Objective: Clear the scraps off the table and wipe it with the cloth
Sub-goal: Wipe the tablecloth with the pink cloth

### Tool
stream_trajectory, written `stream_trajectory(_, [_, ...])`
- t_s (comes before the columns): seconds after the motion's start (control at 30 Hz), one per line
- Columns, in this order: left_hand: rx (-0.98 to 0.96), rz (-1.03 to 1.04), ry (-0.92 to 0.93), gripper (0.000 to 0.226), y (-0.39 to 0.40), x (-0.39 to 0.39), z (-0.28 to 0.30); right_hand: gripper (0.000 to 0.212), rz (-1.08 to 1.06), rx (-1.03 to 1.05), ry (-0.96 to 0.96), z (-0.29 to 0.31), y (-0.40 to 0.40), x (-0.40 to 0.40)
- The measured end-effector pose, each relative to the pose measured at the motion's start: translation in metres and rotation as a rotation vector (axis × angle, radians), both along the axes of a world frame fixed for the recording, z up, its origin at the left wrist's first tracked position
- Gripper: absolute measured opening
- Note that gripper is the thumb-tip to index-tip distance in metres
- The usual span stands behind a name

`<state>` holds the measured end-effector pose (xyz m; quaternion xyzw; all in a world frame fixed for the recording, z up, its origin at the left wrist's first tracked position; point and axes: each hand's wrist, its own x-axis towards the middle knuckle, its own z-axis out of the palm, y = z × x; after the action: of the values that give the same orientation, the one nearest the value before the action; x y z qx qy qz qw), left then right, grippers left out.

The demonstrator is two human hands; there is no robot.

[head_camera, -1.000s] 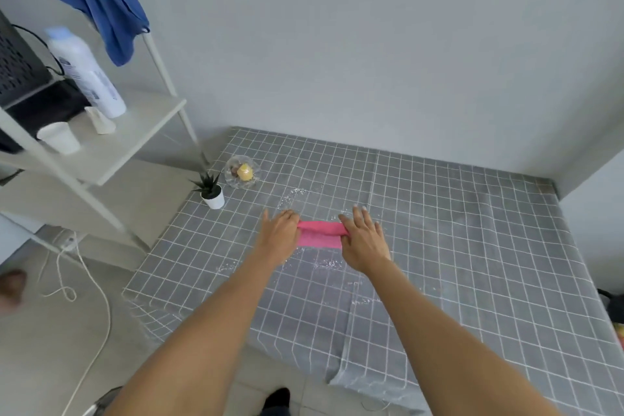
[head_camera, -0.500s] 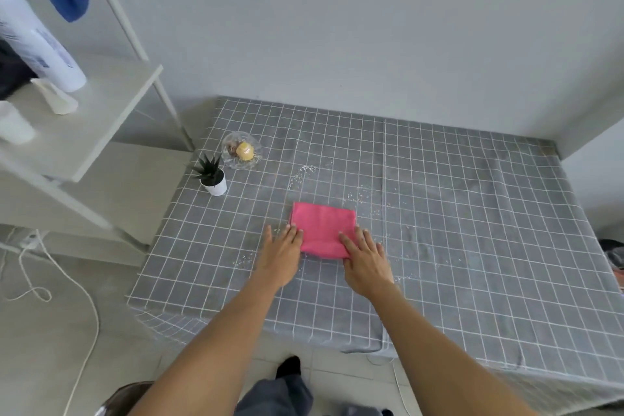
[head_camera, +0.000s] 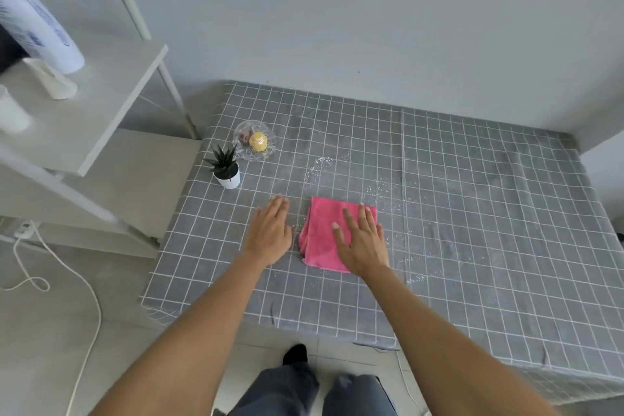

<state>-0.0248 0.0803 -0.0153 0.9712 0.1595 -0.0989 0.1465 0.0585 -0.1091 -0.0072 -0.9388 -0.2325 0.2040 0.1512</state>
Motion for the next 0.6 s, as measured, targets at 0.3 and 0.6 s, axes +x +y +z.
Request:
stream_trajectory(0.3, [0.076, 0.109, -0.064, 0.058, 0.068, -0.032, -0.051, 0.069, -0.006, -0.094, -0.129, -0.042, 0.046, -0.009])
stream_trajectory(0.6, [0.077, 0.135, -0.118, 0.055, 0.073, -0.033, -0.060, 0.077, -0.035, -0.154, -0.181, -0.058, 0.048, -0.009])
